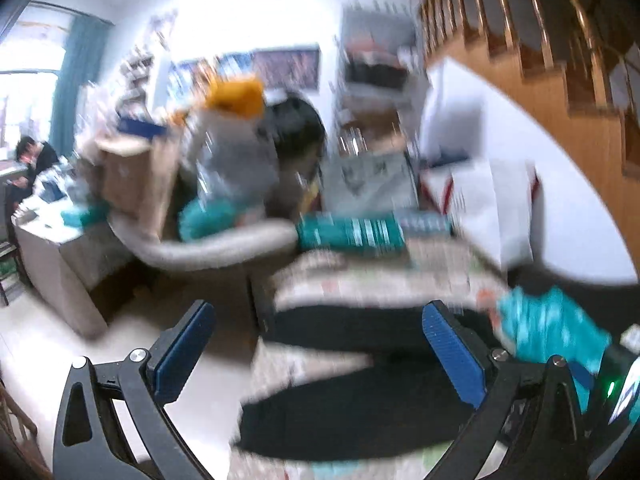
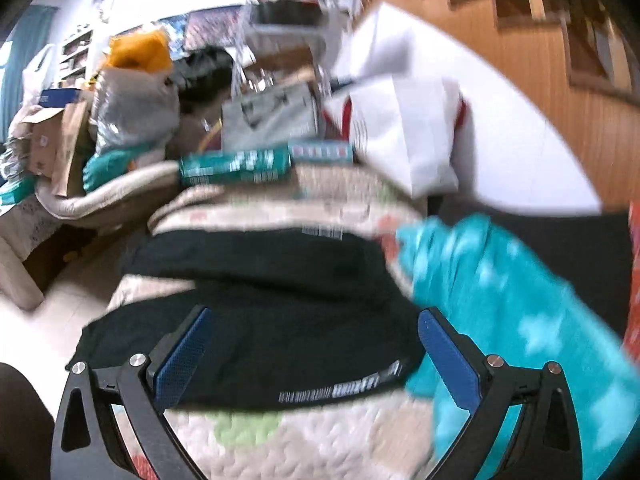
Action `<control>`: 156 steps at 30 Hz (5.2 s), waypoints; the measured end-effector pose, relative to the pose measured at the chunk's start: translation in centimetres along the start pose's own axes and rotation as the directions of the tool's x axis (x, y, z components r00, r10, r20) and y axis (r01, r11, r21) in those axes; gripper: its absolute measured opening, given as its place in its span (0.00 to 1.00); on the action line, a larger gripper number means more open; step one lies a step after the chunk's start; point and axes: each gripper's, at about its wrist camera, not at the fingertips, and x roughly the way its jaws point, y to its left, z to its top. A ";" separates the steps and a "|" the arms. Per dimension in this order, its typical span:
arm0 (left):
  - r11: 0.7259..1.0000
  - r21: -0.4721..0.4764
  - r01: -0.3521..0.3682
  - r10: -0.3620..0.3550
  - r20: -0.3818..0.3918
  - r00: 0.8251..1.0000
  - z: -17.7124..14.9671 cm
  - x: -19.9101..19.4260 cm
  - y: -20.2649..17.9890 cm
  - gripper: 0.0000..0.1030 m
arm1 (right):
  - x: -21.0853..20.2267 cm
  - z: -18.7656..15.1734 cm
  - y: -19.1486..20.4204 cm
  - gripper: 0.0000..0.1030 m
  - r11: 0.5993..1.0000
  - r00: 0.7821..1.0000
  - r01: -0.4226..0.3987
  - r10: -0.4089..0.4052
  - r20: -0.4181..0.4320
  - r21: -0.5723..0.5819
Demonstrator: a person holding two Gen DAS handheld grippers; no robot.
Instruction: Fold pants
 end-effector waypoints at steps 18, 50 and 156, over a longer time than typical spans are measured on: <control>0.996 -0.078 -0.048 0.042 -0.074 0.996 1.6 0.8 4.3 1.00 | 0.7 4.5 1.6 1.00 0.994 0.998 -0.060 0.062 0.022 -0.088; 0.992 -0.123 0.027 -0.087 -0.514 0.853 -7.5 28.1 11.3 0.83 | 25.1 7.4 -2.2 1.00 0.952 0.897 -0.290 0.233 -0.377 -0.102; 0.974 0.002 0.226 -0.190 -0.536 0.823 -17.0 19.5 7.1 0.07 | 21.7 1.0 -15.1 0.73 0.898 0.741 -0.189 0.396 -0.541 0.398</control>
